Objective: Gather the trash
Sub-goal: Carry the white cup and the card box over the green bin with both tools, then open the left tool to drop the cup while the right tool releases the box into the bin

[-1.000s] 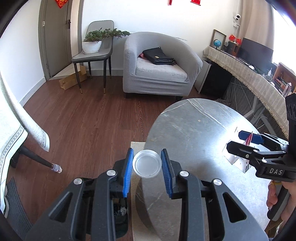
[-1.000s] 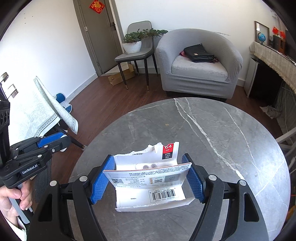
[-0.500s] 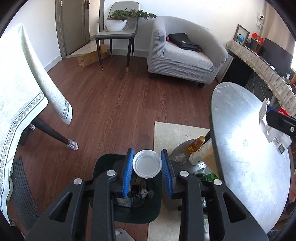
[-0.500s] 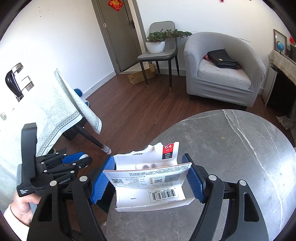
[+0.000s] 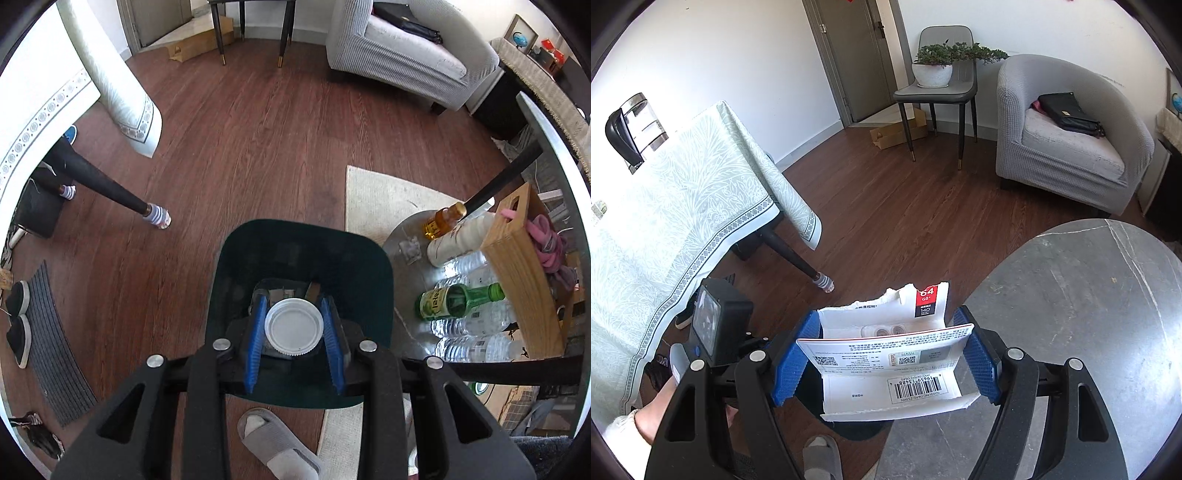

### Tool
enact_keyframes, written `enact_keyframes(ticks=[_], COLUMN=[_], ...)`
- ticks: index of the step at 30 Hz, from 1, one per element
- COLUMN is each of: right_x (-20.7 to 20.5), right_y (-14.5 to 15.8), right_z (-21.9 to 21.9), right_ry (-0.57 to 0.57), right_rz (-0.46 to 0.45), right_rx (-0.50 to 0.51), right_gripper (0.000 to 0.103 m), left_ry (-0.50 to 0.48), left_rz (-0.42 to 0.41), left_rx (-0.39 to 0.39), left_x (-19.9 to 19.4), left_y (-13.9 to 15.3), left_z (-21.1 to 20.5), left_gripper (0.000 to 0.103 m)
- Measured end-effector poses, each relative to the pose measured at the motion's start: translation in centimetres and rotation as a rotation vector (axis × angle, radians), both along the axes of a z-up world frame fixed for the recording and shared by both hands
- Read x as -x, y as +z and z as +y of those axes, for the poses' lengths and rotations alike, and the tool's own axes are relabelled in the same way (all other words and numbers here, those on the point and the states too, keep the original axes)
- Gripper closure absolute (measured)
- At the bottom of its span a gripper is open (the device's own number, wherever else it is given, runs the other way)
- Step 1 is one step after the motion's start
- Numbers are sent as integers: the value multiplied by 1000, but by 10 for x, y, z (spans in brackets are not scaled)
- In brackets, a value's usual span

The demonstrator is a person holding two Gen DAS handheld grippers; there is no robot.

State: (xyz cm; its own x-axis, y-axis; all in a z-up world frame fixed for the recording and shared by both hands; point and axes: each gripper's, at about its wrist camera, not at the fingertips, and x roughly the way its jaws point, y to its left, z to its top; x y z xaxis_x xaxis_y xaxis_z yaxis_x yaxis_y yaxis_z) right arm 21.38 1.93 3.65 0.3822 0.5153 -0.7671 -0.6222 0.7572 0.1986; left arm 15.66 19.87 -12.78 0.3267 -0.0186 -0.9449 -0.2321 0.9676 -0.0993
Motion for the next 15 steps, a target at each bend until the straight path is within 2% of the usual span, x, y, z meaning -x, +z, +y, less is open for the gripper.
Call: enact_keyframes(ticks=[8, 13, 14, 15], right_x=[1, 4, 5, 5], right_y=[-17, -28, -31, -35], right_z=[35, 60, 64, 69], right_ry=[26, 49, 54, 58], right_rz=[38, 56, 59, 63], right_rx=[19, 42, 48, 55], right_gripper=[27, 27, 27, 27], left_ry=[-19, -9, -1, 5], left_rz=[123, 110, 99, 89], left_rx=[6, 5, 4, 3], left_x=[6, 14, 16, 18], left_y=[-46, -49, -46, -45], left_z=[15, 29, 34, 37], left_gripper=[69, 54, 46, 43])
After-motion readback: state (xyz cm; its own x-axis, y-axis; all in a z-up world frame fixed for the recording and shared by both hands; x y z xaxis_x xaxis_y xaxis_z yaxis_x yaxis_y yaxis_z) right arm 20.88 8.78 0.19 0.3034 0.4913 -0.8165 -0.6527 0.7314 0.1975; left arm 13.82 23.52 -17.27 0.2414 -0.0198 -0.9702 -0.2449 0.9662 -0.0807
